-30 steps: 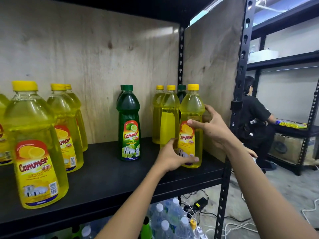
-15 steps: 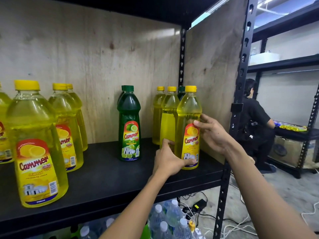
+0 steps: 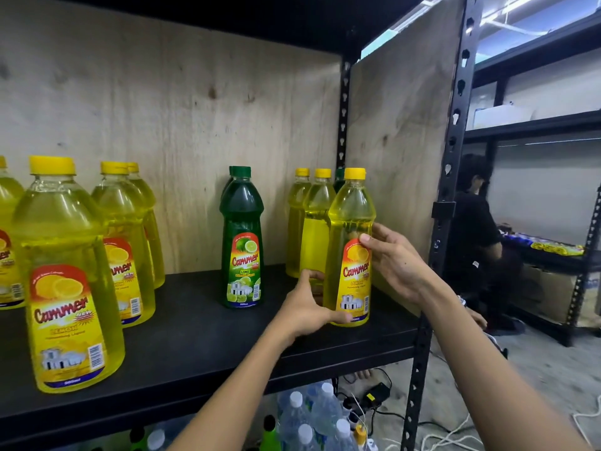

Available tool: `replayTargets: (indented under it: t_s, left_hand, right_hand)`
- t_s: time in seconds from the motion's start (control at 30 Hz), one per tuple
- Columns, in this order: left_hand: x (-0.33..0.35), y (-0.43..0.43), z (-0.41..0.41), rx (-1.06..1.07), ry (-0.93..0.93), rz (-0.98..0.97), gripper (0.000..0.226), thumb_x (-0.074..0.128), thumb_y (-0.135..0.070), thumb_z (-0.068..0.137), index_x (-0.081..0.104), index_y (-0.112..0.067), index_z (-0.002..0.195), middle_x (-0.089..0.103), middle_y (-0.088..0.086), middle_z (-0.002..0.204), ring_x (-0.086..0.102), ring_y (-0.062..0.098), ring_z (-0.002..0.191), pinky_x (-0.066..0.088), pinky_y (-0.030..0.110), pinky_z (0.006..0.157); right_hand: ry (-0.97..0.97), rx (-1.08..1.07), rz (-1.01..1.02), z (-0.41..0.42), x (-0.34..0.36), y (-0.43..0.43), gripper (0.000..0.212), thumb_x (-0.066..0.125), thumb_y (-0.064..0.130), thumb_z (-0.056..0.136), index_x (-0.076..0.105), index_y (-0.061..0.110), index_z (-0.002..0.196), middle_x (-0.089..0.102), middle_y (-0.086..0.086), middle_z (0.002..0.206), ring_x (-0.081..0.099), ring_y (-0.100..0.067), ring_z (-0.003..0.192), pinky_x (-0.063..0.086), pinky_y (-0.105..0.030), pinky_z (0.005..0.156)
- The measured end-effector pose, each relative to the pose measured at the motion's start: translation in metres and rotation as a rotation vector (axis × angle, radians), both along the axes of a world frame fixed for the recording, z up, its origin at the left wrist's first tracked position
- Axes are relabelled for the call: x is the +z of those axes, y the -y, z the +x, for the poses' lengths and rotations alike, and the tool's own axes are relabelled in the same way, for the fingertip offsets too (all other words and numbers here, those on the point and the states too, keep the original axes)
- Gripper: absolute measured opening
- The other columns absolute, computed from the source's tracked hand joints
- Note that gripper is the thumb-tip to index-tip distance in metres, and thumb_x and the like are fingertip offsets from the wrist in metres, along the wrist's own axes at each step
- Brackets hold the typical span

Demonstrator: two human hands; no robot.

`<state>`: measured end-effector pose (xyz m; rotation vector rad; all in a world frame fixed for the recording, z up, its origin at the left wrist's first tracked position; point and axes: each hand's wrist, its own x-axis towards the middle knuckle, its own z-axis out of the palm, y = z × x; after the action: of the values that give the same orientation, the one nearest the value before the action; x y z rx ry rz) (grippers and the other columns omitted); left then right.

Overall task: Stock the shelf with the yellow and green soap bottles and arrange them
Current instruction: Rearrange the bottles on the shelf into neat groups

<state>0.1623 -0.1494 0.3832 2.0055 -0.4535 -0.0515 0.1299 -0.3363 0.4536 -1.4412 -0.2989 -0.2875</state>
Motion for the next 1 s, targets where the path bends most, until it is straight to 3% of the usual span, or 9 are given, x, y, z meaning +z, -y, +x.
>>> replayTargets:
  t_s: [0.1, 0.17, 0.27, 0.43, 0.57, 0.73, 0.8, 0.9, 1.0]
  left_hand:
    - [0.006, -0.016, 0.015, -0.095, -0.055, -0.011, 0.065, 0.072, 0.007, 0.076, 0.049, -0.040, 0.115, 0.062, -0.003, 0.127, 0.062, 0.014, 0.114, 0.053, 0.044, 0.099]
    - [0.008, -0.021, 0.023, -0.029, 0.015, -0.047, 0.059, 0.057, 0.013, 0.081, 0.056, -0.039, 0.109, 0.065, -0.004, 0.121, 0.064, 0.014, 0.108, 0.056, 0.040, 0.093]
    - [0.015, -0.019, 0.035, 0.108, 0.158, -0.120, 0.046, 0.060, 0.008, 0.086, 0.060, -0.031, 0.111, 0.065, -0.004, 0.116, 0.065, 0.015, 0.105, 0.056, 0.027, 0.081]
    - [0.034, -0.008, 0.056, 0.232, 0.353, -0.193, 0.041, 0.066, 0.003, 0.087, 0.060, -0.027, 0.114, 0.066, -0.003, 0.113, 0.065, 0.011, 0.101, 0.049, 0.013, 0.071]
    - [0.040, 0.001, 0.071, 0.290, 0.405, -0.168, 0.053, 0.075, -0.010, 0.085, 0.051, -0.026, 0.129, 0.065, -0.003, 0.122, 0.060, 0.017, 0.115, 0.051, 0.037, 0.100]
    - [0.026, 0.004, 0.086, 0.168, 0.280, -0.114, 0.083, 0.082, -0.030, 0.080, 0.036, -0.023, 0.149, 0.059, 0.001, 0.139, 0.056, 0.021, 0.127, 0.048, 0.040, 0.105]
    - [0.017, 0.005, 0.088, 0.139, 0.261, -0.141, 0.084, 0.082, -0.031, 0.079, 0.036, -0.025, 0.149, 0.060, 0.001, 0.138, 0.058, 0.020, 0.125, 0.050, 0.041, 0.103]
    - [0.014, 0.005, 0.093, 0.136, 0.263, -0.159, 0.082, 0.081, -0.031, 0.080, 0.038, -0.025, 0.148, 0.061, 0.000, 0.137, 0.059, 0.020, 0.124, 0.050, 0.043, 0.103]
    - [0.015, 0.005, 0.094, 0.139, 0.284, -0.145, 0.078, 0.081, -0.033, 0.080, 0.040, -0.025, 0.146, 0.062, 0.001, 0.135, 0.057, 0.022, 0.125, 0.049, 0.044, 0.104]
  right_hand:
    - [0.023, -0.056, 0.026, 0.000, 0.003, -0.001, 0.042, 0.062, 0.027, 0.091, 0.059, 0.019, 0.132, 0.072, -0.002, 0.117, 0.070, -0.015, 0.103, 0.054, -0.027, 0.080]
    - [0.029, -0.133, 0.117, 0.006, 0.011, 0.000, 0.030, 0.049, 0.024, 0.100, 0.063, 0.022, 0.127, 0.075, -0.001, 0.107, 0.069, -0.017, 0.098, 0.053, -0.030, 0.079]
    - [0.015, -0.292, 0.127, 0.024, 0.033, 0.002, 0.027, 0.046, 0.020, 0.102, 0.063, 0.021, 0.123, 0.076, 0.001, 0.093, 0.068, -0.017, 0.087, 0.054, -0.031, 0.074]
    - [0.005, -0.401, -0.011, 0.059, 0.060, 0.000, 0.038, 0.059, 0.007, 0.095, 0.057, 0.009, 0.133, 0.066, -0.015, 0.123, 0.066, -0.024, 0.097, 0.055, -0.033, 0.077]
    - [0.085, -0.432, -0.164, 0.077, 0.071, -0.008, 0.040, 0.058, -0.009, 0.091, 0.052, -0.013, 0.130, 0.060, -0.028, 0.118, 0.059, -0.024, 0.086, 0.050, -0.023, 0.071]
    - [0.164, -0.468, -0.152, 0.075, 0.066, -0.014, 0.019, 0.052, -0.009, 0.093, 0.067, -0.005, 0.105, 0.067, 0.004, 0.069, 0.061, 0.005, 0.052, 0.047, -0.006, 0.053]
    - [0.133, -0.394, -0.157, 0.071, 0.059, -0.011, 0.021, 0.049, -0.005, 0.096, 0.064, 0.006, 0.086, 0.069, 0.009, 0.058, 0.064, 0.004, 0.052, 0.051, -0.010, 0.056]
    - [0.033, -0.276, -0.170, 0.068, 0.052, -0.009, 0.020, 0.052, 0.003, 0.098, 0.061, 0.008, 0.082, 0.066, -0.007, 0.075, 0.062, -0.020, 0.067, 0.052, -0.034, 0.070]
    - [-0.005, -0.280, -0.180, 0.069, 0.041, -0.007, 0.030, 0.047, -0.003, 0.099, 0.055, 0.011, 0.074, 0.062, -0.002, 0.060, 0.059, -0.014, 0.055, 0.050, -0.025, 0.056]
